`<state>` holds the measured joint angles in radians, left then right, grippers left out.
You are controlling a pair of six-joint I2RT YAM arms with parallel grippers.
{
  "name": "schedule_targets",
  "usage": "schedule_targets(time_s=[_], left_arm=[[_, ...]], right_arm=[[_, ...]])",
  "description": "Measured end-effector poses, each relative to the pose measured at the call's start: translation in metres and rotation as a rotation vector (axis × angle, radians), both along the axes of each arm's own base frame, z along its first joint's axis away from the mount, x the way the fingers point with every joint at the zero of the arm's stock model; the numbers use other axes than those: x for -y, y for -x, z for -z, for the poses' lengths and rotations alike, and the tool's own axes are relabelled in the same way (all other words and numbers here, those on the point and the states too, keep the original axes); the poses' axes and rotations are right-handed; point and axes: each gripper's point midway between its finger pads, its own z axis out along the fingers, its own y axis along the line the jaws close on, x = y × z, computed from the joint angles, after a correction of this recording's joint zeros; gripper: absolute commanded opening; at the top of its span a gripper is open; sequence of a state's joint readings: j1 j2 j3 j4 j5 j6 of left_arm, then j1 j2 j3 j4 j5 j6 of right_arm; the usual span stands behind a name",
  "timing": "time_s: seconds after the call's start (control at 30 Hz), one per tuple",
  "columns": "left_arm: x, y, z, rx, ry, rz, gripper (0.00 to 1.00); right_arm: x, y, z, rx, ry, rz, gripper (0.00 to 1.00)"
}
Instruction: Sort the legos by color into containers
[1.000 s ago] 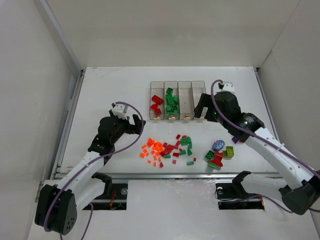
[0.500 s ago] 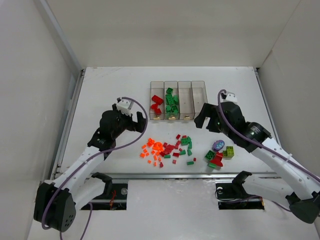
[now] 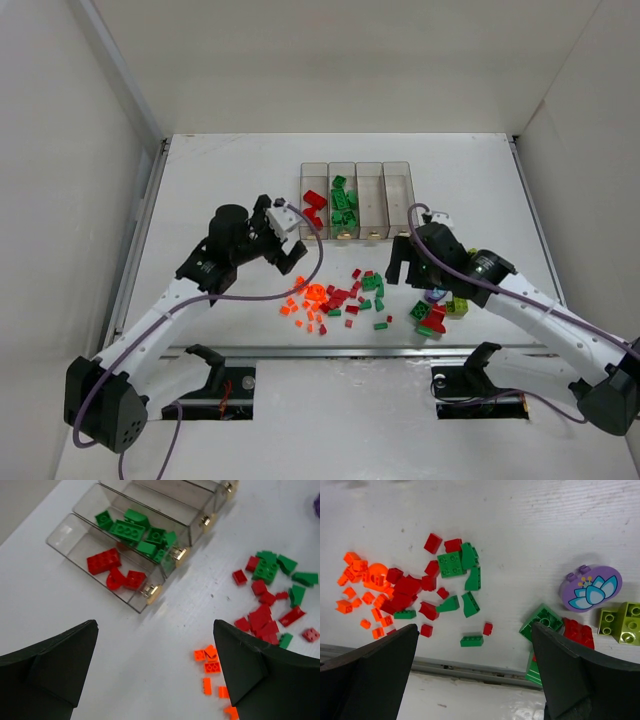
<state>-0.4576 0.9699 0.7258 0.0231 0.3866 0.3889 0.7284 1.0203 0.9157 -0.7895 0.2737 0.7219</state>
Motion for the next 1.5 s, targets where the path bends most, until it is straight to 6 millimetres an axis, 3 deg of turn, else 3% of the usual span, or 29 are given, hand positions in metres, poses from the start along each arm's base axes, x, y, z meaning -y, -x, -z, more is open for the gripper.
schedule_targets(time_s=[0.1, 0.3, 0.5, 0.63, 0.8, 0.87, 1.03, 1.27, 1.33, 1.5], left_arm=[[0.007, 0.010, 0.022, -0.043, -0.071, 0.097, 1.00], [0.015, 0.026, 0.056, -0.089, -0.275, 0.297, 1.00], [0.030, 0.002, 0.071, -0.113, -0.488, 0.493, 1.00], [0.037, -0.006, 0.087, -0.097, -0.608, 0.635, 1.00], [0.060, 0.021, 0.117, -0.064, -0.731, 0.868, 1.00], [0.071, 0.031, 0.125, -0.052, -0.743, 0.932, 1.00], [0.082, 0.036, 0.131, -0.046, -0.727, 0.972, 0.94], [0.099, 0.043, 0.146, -0.084, -0.720, 0.992, 0.77], [0.104, 0.045, 0.154, -0.101, -0.722, 1.001, 0.64], [0.109, 0.047, 0.168, -0.146, -0.728, 1.008, 0.49]], right_arm=[[-0.001, 0.005, 0.013, -0.033, 0.005, -0.005, 0.99], [-0.010, 0.002, 0.017, -0.039, -0.016, -0.017, 0.99], [-0.022, -0.011, 0.021, -0.036, -0.008, -0.042, 0.99], [-0.036, -0.025, 0.014, -0.024, 0.003, -0.074, 0.99], [-0.049, -0.042, -0.005, 0.012, 0.006, -0.142, 0.99], [-0.046, -0.050, -0.012, 0.025, 0.001, -0.151, 0.94], [-0.019, -0.071, -0.017, 0.032, -0.018, -0.107, 0.91], [0.003, -0.084, -0.024, 0.070, -0.051, -0.118, 0.87], [0.004, -0.087, -0.024, 0.081, -0.057, -0.129, 0.87], [0.006, -0.084, -0.014, 0.063, -0.066, -0.163, 0.86]])
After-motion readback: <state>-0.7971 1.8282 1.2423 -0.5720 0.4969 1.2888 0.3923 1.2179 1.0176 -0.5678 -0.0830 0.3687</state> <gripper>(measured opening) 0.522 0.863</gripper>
